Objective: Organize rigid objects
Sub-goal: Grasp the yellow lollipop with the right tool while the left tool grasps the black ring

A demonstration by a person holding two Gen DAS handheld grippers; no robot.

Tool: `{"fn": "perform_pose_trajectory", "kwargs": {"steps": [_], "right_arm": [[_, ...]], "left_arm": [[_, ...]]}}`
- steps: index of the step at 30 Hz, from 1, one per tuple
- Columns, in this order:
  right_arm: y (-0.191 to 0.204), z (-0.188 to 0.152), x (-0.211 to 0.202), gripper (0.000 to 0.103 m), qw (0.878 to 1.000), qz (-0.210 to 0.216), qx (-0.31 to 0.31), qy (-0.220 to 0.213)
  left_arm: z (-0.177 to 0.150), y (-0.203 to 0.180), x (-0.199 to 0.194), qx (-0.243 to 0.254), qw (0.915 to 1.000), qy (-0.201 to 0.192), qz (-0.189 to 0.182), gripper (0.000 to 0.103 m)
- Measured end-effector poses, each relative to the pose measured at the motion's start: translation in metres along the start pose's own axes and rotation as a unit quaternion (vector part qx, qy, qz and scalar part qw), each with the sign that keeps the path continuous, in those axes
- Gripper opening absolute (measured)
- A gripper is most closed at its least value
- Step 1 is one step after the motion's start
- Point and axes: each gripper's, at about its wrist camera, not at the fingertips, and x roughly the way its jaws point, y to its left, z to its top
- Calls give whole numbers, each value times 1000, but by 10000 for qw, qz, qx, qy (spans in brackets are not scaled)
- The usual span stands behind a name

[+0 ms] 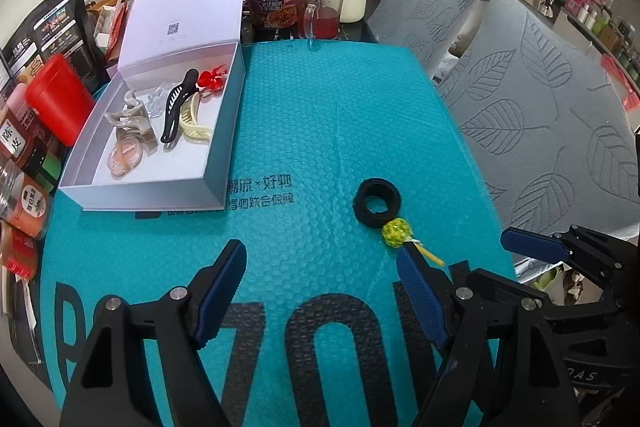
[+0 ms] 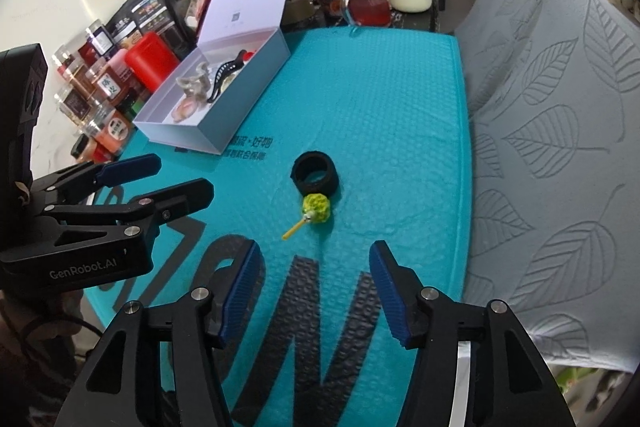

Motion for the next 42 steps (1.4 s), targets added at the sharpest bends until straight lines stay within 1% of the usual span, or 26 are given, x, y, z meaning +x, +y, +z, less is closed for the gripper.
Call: {"fn": "perform_pose_trajectory", "kwargs": {"steps": [6,12,16,17,19,21,23,25,26,32,37,40,42], "right_arm": [[0,3,32,57,9998,76,95,127],[0,7,62,57,9998,-55,84,191],[-1,12,76,57,9995,-95,71,280],[-1,13,79,56,9995,-116,59,286],[-3,15,83,48,9994,-135,66,300],[-4,17,88,42,9993,-164,90,338],[-6,18,88,40,9994,-161,94,308],[-9,20,89,27,9993,-74,147,324],[-12,21,89,24,9992,-51,194,345],[-24,21,83,24,9988,-153,322,321],[-39,17,76,24,9980,-259,476,311],[-47,15,71,24,9976,-348,522,306],[-51,14,67,24,9972,-421,548,293]], "left_arm": [[2,12,17,24,9999,97,87,78],[1,23,33,18,9996,226,160,78],[2,28,43,-39,9994,320,119,78],[3,29,46,-47,9994,335,95,78],[4,29,50,-45,9993,361,57,78],[7,29,53,-36,9993,379,9,78],[10,27,57,-20,9992,391,-28,78],[13,24,61,9,9992,396,-80,78],[15,22,63,27,9992,395,-102,78],[26,7,72,168,9988,370,-269,78],[30,-8,83,242,9973,434,-534,78],[30,-20,89,347,9962,428,-677,78],[30,-26,95,433,9949,493,-767,78]]}}
